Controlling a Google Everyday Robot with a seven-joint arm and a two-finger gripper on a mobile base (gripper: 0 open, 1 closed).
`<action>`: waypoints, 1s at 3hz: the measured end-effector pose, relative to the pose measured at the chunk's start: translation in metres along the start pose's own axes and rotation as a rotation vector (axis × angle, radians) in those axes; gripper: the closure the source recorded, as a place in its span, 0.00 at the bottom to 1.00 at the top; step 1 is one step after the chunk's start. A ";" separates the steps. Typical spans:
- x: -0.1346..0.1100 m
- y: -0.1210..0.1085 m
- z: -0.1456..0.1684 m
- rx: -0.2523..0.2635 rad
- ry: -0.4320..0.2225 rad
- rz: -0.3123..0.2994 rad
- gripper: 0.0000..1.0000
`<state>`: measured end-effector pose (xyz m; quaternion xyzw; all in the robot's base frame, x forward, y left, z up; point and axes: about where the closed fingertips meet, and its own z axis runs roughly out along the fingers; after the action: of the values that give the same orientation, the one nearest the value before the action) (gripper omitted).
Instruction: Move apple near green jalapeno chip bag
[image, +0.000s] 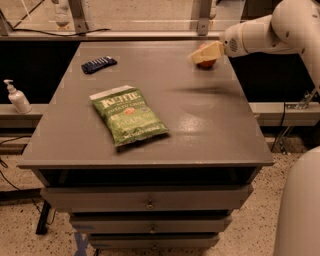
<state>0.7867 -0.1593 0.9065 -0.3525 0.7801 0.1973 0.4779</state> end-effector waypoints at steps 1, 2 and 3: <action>0.010 -0.015 0.013 -0.003 -0.020 0.014 0.00; 0.017 -0.028 0.022 -0.006 -0.037 0.019 0.00; 0.019 -0.039 0.028 -0.004 -0.058 0.020 0.17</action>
Offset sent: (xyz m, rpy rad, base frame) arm 0.0473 -0.0273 -0.0302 0.0593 -0.0283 -0.0117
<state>0.8273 -0.1742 0.8775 -0.3397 0.7689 0.2140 0.4975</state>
